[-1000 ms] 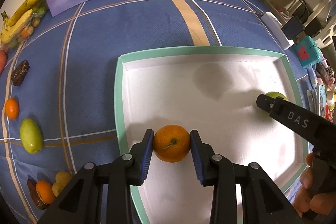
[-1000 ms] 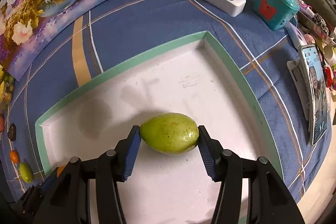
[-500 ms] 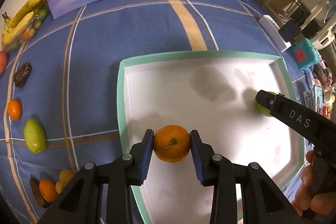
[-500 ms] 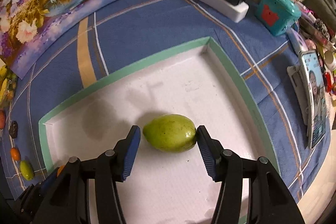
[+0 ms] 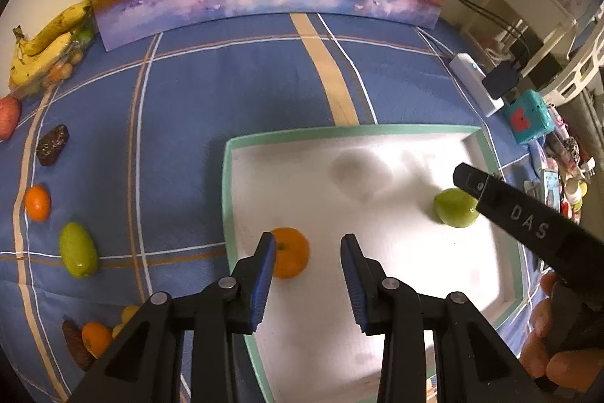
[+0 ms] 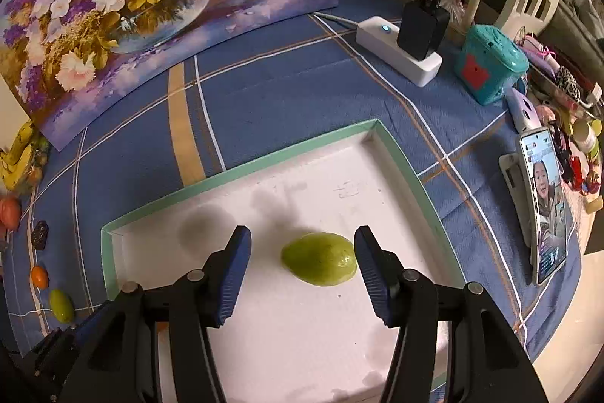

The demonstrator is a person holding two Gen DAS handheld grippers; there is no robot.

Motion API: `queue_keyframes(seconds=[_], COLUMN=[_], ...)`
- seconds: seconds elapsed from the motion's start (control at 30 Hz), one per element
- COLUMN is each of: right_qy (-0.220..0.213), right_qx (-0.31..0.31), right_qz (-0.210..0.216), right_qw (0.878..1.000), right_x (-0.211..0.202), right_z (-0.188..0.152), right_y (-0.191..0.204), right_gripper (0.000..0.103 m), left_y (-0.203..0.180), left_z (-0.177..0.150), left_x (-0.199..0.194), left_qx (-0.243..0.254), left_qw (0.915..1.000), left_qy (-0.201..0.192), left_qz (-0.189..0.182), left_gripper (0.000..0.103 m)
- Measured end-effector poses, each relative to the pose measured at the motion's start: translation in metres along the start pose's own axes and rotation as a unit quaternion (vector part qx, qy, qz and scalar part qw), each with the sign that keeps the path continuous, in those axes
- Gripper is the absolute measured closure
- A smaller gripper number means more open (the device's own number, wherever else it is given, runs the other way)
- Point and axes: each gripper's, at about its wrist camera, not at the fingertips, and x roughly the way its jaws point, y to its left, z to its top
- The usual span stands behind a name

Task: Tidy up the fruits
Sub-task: 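Open the left tool releasing the tangerine while the right tool releases the pear into the tray, then move both open tools back over the remaining fruits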

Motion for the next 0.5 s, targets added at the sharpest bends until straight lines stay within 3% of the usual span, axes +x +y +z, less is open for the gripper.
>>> queue_keyframes(seconds=[0.23, 0.33, 0.4, 0.5], right_qy=[0.008, 0.011, 0.012, 0.013], right_qx=[-0.011, -0.018, -0.024, -0.032], right_qz=[-0.004, -0.002, -0.002, 0.000], right_qw=[1.000, 1.000, 1.000, 0.999], right_x=[0.005, 0.006, 0.007, 0.007], right_z=[-0.001, -0.002, -0.004, -0.006], right_y=[0.008, 0.013, 0.018, 0.025], right_gripper=[0.045, 0.045, 0.045, 0.044], left_y=[0.029, 0.051, 0.064, 0.084], left_z=[0.003, 0.001, 0.001, 0.000], left_x=[-0.001, -0.005, -0.010, -0.019], left_qx=[-0.049, -0.084, -0.098, -0.117], left_qw=[0.9986, 0.9954, 0.9928, 0.9882], left_qy=[0.000, -0.009, -0.021, -0.040], left_qz=[0.018, 0.046, 0.065, 0.091], left_gripper=[0.062, 0.036, 0.034, 0.021])
